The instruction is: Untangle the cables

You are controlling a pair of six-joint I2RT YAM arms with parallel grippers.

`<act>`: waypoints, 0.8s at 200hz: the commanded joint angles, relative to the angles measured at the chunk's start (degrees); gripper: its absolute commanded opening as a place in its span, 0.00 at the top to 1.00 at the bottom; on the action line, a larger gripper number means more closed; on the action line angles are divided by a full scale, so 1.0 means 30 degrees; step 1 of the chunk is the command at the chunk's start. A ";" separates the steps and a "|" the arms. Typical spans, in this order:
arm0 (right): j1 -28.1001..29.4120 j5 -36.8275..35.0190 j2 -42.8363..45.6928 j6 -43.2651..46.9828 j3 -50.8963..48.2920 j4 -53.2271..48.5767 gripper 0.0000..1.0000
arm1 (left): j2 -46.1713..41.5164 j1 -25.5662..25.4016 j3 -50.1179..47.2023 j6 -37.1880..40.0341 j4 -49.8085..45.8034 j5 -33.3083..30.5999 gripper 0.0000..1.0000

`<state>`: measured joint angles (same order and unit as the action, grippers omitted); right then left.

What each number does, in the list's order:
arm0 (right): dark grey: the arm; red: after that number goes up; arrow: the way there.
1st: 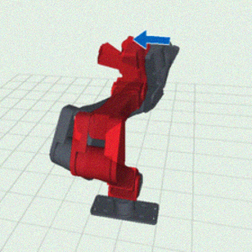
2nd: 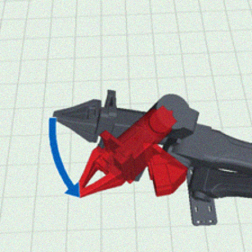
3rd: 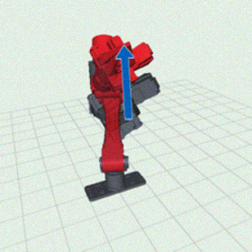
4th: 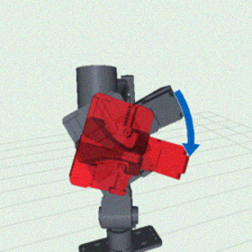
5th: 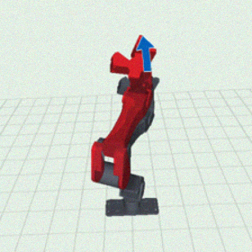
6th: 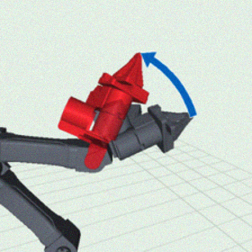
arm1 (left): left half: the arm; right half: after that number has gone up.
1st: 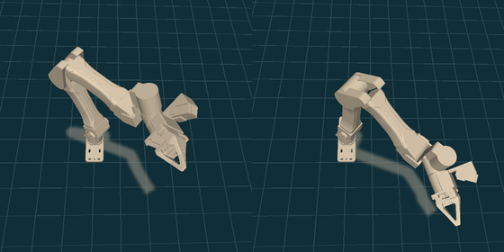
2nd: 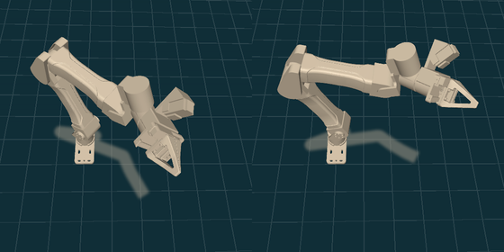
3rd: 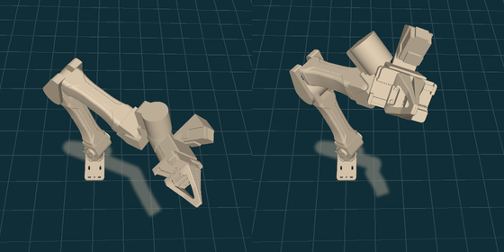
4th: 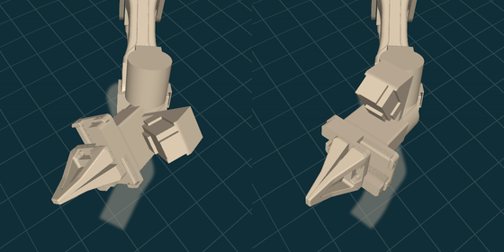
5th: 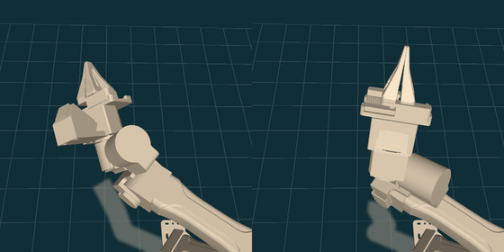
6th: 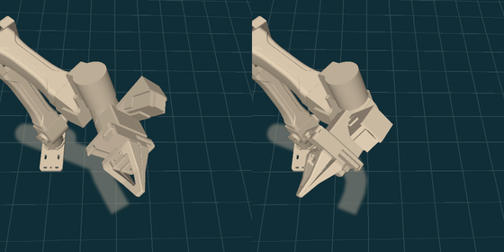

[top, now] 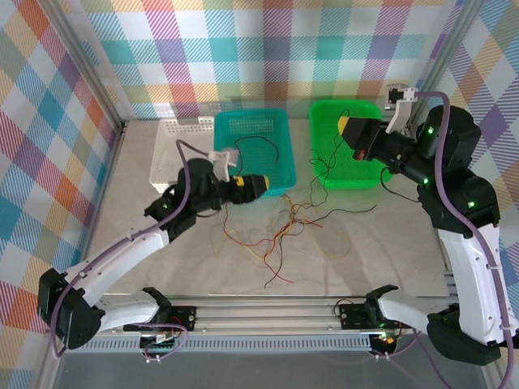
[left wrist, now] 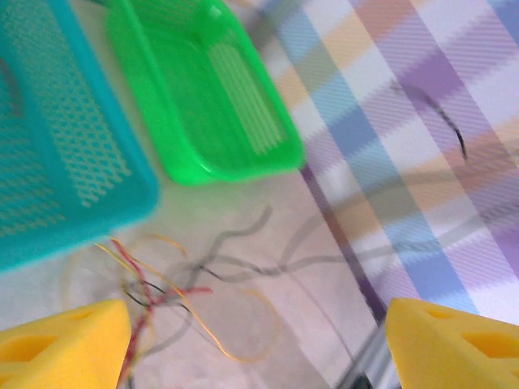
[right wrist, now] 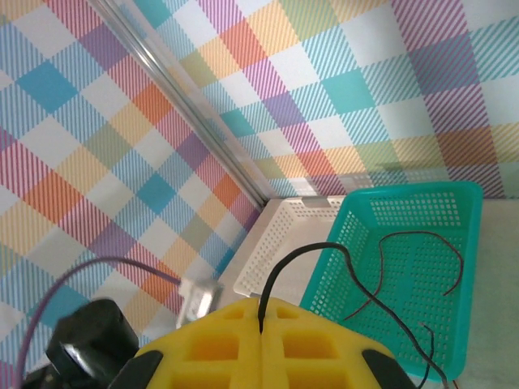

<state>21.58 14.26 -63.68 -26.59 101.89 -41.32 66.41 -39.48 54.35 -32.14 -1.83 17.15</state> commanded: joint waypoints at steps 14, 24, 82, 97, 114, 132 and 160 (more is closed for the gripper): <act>-0.0017 0.1116 -0.0276 -0.0707 0.0637 0.0110 1.00 | -0.0544 -0.2886 -0.1211 0.1250 0.3604 0.0059 0.18; -0.0017 0.1322 -0.0277 -0.0845 0.0687 0.0185 1.00 | -0.0299 -0.3538 -0.1077 0.1827 0.3653 -0.0071 0.18; -0.0017 0.2325 -0.0277 -0.1694 0.0390 0.0667 1.00 | 0.2124 -0.5979 0.0799 0.3930 0.3156 -0.1624 0.14; 0.0012 0.2480 -0.0277 -0.1815 0.0306 0.0735 1.00 | 0.2783 -0.6223 0.1310 0.4178 0.3025 -0.2081 0.09; 0.0012 0.2585 -0.0217 -0.1918 0.0203 0.0807 1.00 | 0.3514 -0.6376 0.1892 0.4440 0.2766 -0.2924 0.09; 0.0025 0.2800 -0.0175 -0.2061 0.0000 0.0922 1.00 | 0.4102 -0.6380 0.2117 0.4385 0.3407 -0.3668 0.08; 0.0069 0.2833 -0.0017 -0.2137 -0.0410 0.1071 1.00 | 0.5081 -0.6507 0.2671 0.4379 0.4508 -0.3840 0.06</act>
<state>21.58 21.39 -64.66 -32.01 101.75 -40.16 79.83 -57.87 59.72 -20.49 6.92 7.77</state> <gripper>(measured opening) 0.066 0.925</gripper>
